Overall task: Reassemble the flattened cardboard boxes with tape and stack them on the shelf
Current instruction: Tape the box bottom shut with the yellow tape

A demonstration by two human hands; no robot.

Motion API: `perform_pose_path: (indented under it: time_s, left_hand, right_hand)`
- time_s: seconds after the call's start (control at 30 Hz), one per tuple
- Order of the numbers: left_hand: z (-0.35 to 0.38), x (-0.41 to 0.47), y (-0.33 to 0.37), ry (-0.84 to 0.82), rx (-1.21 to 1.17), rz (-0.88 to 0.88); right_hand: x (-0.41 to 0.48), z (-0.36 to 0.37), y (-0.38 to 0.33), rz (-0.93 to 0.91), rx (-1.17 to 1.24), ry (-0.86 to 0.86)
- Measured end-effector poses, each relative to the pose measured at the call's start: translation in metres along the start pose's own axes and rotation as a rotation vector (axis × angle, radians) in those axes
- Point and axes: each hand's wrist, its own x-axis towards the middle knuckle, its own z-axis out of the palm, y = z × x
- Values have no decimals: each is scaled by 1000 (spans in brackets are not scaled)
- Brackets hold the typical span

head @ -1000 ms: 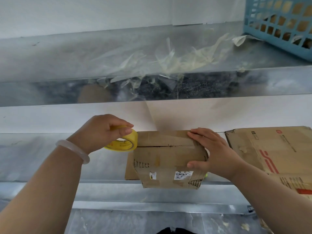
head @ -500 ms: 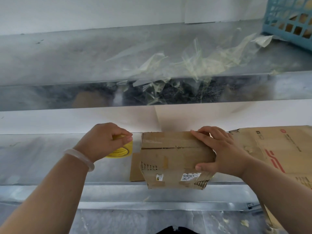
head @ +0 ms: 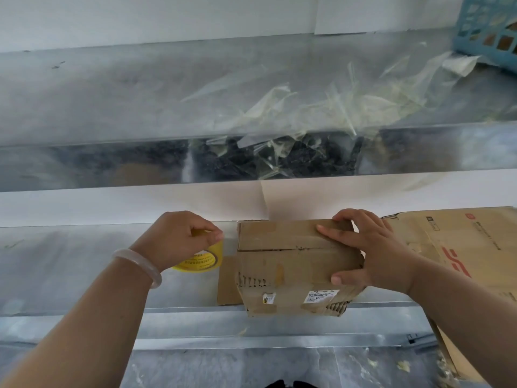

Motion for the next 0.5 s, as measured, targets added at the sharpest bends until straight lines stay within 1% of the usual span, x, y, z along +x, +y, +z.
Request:
perform_pose_path:
  time_s: [0.2, 0.37, 0.5]
  left_hand:
    - [17, 4, -21, -143, -113, -76]
    - [28, 5, -28, -144, -126, -98]
    - [35, 9, -30, -177, -166, -121]
  right_hand:
    - [-1, 1, -2, 13, -26, 2]
    - [-3, 4, -1, -8, -18, 50]
    - [-4, 2, -3, 1, -32, 47]
